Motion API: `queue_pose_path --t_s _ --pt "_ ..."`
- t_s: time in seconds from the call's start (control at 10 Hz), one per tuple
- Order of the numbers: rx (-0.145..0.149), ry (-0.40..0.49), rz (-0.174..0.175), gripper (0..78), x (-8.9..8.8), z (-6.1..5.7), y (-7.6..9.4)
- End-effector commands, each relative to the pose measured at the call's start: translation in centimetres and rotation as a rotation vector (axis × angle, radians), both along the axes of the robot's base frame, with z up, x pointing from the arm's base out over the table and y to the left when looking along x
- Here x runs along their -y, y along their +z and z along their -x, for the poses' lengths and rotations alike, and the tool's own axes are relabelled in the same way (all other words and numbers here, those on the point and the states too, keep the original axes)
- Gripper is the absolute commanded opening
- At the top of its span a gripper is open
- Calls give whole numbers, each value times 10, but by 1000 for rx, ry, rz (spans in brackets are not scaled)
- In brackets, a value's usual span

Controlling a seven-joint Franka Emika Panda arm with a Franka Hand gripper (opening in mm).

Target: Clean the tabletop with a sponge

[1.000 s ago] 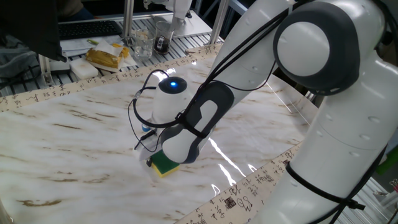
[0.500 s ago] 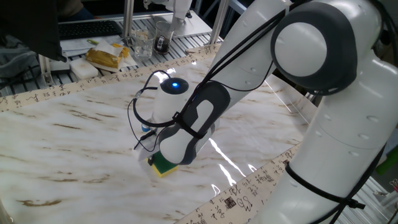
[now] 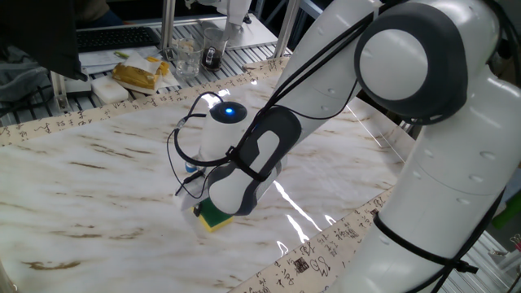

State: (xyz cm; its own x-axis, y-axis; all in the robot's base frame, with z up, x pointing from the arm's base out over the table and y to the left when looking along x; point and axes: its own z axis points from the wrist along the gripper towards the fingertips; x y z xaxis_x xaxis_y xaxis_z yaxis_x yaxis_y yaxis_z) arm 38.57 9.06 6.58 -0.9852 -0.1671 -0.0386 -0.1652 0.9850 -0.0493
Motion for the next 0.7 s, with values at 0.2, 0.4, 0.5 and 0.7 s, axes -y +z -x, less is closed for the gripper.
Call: queue_pose_path --t_s 0.2,0.4,0.5,0.7 --pt "-13 -50 -21 11 11 -32 19" --pt "-13 -57 -16 11 16 -41 24" --pt "-14 -47 -18 11 17 -46 24" --pt "5 -37 -16 11 17 -57 22"
